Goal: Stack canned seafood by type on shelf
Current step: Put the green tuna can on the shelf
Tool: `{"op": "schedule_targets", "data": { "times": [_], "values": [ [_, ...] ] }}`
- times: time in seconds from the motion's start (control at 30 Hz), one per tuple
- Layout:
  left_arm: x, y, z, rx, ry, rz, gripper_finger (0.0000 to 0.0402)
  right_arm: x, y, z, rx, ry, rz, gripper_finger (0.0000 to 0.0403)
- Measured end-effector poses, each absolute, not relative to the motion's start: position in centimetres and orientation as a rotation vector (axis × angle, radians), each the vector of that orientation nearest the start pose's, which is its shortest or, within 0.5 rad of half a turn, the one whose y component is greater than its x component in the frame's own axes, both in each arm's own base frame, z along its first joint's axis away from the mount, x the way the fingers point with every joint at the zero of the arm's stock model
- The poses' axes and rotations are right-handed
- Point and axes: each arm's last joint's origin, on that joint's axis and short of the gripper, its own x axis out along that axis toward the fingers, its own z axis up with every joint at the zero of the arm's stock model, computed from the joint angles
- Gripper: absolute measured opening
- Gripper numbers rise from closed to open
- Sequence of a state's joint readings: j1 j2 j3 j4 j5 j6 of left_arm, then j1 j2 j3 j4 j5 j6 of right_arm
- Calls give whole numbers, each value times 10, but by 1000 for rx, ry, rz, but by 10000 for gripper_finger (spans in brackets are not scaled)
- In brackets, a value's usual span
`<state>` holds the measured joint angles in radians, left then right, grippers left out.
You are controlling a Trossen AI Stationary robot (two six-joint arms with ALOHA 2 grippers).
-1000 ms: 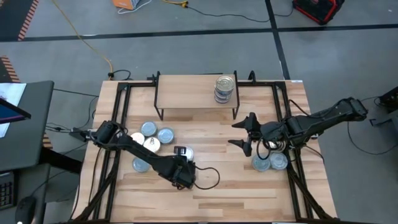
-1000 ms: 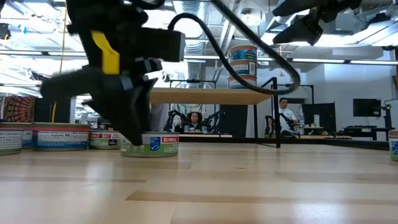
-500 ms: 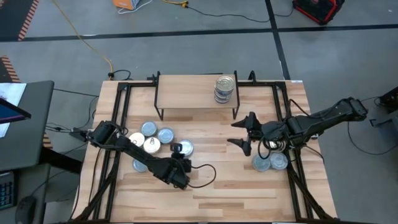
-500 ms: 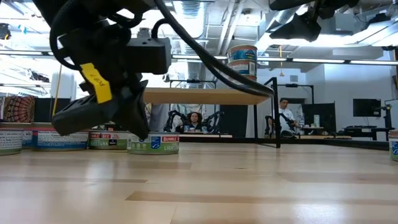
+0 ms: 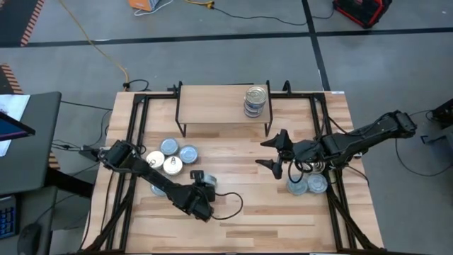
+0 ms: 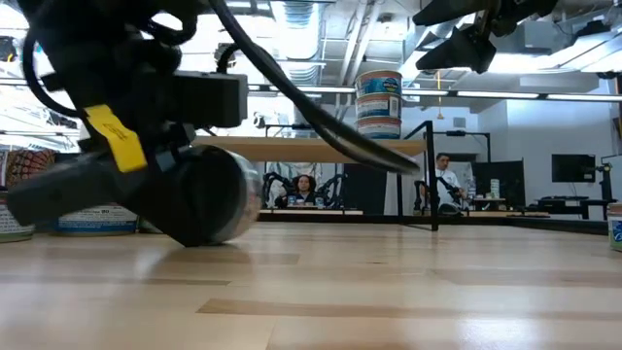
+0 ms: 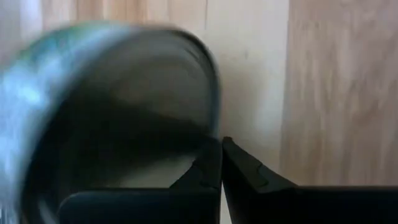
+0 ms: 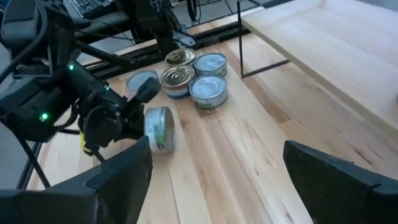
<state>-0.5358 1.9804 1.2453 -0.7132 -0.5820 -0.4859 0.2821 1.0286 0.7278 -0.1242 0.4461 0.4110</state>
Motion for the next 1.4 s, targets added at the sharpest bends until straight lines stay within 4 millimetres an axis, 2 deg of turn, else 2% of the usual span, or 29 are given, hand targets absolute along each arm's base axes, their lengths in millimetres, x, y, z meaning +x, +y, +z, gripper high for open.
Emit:
{"op": "schedule_targets", "data": {
  "times": [0.17, 0.33, 0.47, 0.53, 0.63, 0.73, 0.87, 1.0, 1.1, 1.23, 1.4],
  "values": [
    [315, -170, 146, 291, 1134, 306, 1, 216, 49, 276, 255, 353, -240, 382],
    [311, -172, 184, 176, 1082, 140, 2, 216, 49, 276, 255, 356, -239, 382],
    [306, -165, 223, 64, 946, 157, 6, 216, 50, 276, 253, 361, -234, 382],
    [308, -155, 238, 26, 881, 184, 22, 216, 50, 275, 255, 367, -222, 382],
    [320, -137, 248, -25, 816, 187, 72, 214, 51, 274, 250, 391, -203, 382],
    [340, -122, 246, -36, 769, 124, 144, 209, 51, 273, 243, 427, -193, 382],
    [365, -102, 231, -15, 746, 21, 238, 199, 51, 269, 259, 497, -204, 382],
    [383, -81, 229, 0, 672, -35, 302, 195, 56, 268, 254, 521, -184, 382],
    [387, -69, 228, 28, 661, -79, 326, 194, 59, 268, 250, 518, -167, 382],
    [393, -62, 221, 79, 665, -85, 331, 194, 61, 269, 236, 511, -181, 382],
    [399, -66, 193, 106, 741, -134, 331, 194, 60, 268, 235, 511, -191, 382]
  ]
}}
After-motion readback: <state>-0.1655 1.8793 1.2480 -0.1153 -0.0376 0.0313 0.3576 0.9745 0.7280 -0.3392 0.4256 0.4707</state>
